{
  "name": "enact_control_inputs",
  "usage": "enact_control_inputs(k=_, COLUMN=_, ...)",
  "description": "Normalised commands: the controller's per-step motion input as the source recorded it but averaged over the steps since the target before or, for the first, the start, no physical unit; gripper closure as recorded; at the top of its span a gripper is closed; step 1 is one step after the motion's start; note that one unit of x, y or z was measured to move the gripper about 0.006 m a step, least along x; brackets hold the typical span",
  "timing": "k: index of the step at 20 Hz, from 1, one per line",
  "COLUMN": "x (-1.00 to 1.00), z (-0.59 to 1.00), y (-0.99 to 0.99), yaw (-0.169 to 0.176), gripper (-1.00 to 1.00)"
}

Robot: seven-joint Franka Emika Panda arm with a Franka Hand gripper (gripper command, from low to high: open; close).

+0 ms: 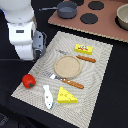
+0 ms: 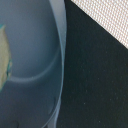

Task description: Interact with the objects in diverse but meaningful ways.

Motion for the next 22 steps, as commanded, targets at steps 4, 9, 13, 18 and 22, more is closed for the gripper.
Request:
enact_control_inputs(k=4, x=0.0, z=-0.19, y=0.04, yaw=0.003, gripper=-1.0)
enact_control_inputs(k=9, x=0.0, z=-0.23, y=0.04, yaw=0.007, gripper=-1.0)
enact_control_inputs(k=13, x=0.0, z=-0.27, y=0.01, yaw=0.007, gripper=-1.0)
enact_control_inputs(k=18, x=0.0, z=-0.28, y=0.01, yaw=0.007, gripper=-1.0)
enact_control_inputs(k=22, x=0.0, z=-0.21, y=0.01, yaw=0.007, gripper=1.0)
